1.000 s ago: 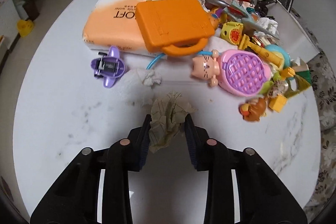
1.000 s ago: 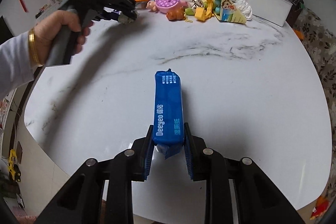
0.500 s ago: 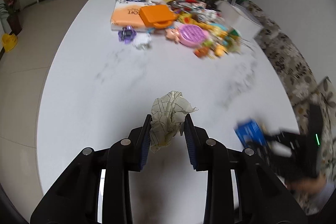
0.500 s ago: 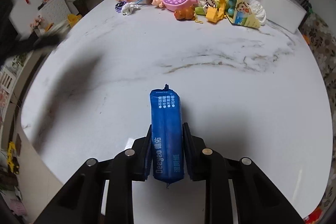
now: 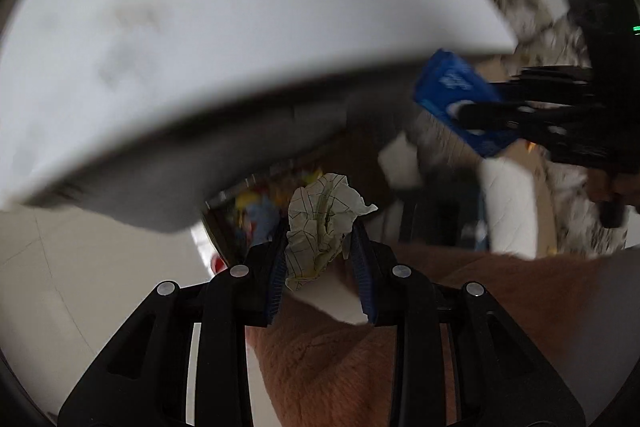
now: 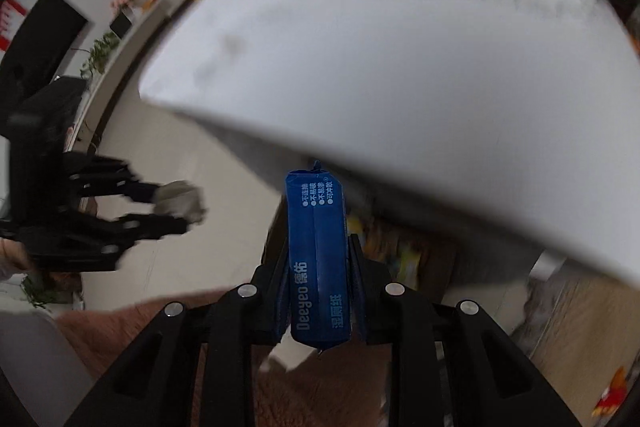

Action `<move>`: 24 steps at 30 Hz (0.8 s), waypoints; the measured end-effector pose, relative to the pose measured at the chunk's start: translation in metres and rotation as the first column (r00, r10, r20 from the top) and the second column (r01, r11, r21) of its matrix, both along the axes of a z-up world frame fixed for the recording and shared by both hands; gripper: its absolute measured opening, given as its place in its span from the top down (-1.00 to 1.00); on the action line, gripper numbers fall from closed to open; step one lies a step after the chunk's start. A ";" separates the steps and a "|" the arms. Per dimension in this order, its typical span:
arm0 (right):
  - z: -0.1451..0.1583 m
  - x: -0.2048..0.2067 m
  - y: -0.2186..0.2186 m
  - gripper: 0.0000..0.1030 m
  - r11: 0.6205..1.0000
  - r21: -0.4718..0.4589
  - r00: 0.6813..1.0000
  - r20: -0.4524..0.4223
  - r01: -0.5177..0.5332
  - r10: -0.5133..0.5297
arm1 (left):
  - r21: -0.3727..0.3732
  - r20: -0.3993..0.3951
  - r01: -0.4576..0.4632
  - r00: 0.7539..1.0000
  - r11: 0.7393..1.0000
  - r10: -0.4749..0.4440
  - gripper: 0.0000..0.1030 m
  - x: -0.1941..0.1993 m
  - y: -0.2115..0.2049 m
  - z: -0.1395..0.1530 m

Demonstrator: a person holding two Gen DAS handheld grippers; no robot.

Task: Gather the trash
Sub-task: 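Carry the blue packet and crumpled wrapper into the cardboard box and release them, then grasp the pink cat-face rattle with the right tool while the left tool grasps a white tissue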

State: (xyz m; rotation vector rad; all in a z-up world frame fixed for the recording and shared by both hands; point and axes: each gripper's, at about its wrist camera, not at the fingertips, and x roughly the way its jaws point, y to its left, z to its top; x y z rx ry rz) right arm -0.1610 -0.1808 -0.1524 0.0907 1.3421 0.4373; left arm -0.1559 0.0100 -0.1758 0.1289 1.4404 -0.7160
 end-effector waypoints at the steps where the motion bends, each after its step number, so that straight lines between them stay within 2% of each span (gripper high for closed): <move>1: -0.020 -0.007 0.000 0.51 1.000 0.005 0.999 -0.039 0.014 -0.014 | 0.007 -0.017 -0.003 1.000 1.000 0.003 0.42 -0.001 -0.003 -0.017; 4: -0.085 -0.015 0.000 0.51 0.999 -0.005 0.994 -0.102 0.042 -0.042 | 0.043 -0.030 -0.018 0.999 0.999 0.019 0.42 0.001 -0.017 -0.088; 7: -0.147 -0.008 -0.003 0.49 0.995 -0.062 0.987 -0.132 0.080 -0.087 | 0.131 -0.084 -0.059 0.994 0.990 0.070 0.28 0.011 -0.027 -0.160; 8: -0.166 -0.005 -0.005 0.16 0.992 -0.088 0.986 -0.136 0.090 -0.102 | 0.157 -0.115 -0.062 0.990 0.986 0.081 0.04 0.015 -0.029 -0.182; 9: -0.184 -0.002 -0.007 -0.14 0.988 -0.121 0.982 -0.150 0.099 -0.117 | 0.227 -0.147 -0.049 0.986 0.973 0.084 -0.29 0.016 -0.031 -0.211; 10: -0.205 0.000 -0.011 -0.50 0.976 -0.185 0.975 -0.162 0.119 -0.150 | 0.275 -0.168 -0.039 0.982 0.961 0.088 -0.39 0.010 -0.030 -0.229; 11: -0.217 0.001 -0.014 -0.48 0.969 -0.208 0.972 -0.166 0.133 -0.169 | 0.325 -0.229 0.000 0.970 0.946 0.079 -0.41 0.008 -0.031 -0.257; 13: -0.244 0.002 -0.018 -0.46 0.959 -0.250 0.959 -0.214 0.132 -0.187 | 0.421 -0.287 0.053 0.955 0.905 0.078 -0.41 0.003 -0.029 -0.288; 15: -0.260 0.000 -0.021 -0.46 0.954 -0.272 0.948 -0.251 0.125 -0.196 | 0.454 -0.314 0.054 0.944 0.889 0.103 -0.41 0.000 -0.020 -0.304; 17: -0.267 -0.002 -0.023 -0.46 0.949 -0.289 0.941 -0.270 0.125 -0.206 | 0.466 -0.322 0.024 0.936 0.884 0.145 -0.41 -0.002 -0.012 -0.309; 20: -0.266 -0.005 -0.026 -0.49 0.952 -0.277 0.937 -0.282 0.128 -0.208 | 0.444 -0.330 -0.027 0.925 0.895 0.191 -0.47 -0.002 -0.005 -0.307; 22: -0.255 -0.009 -0.023 -0.50 0.958 -0.265 0.941 -0.279 0.115 -0.190 | 0.418 -0.337 -0.021 0.925 0.908 0.176 -0.47 -0.006 -0.004 -0.297; 24: -0.233 -0.010 -0.021 -0.50 0.967 -0.236 0.950 -0.270 0.094 -0.158 | 0.376 -0.331 0.008 0.935 0.926 0.127 -0.47 -0.012 -0.008 -0.275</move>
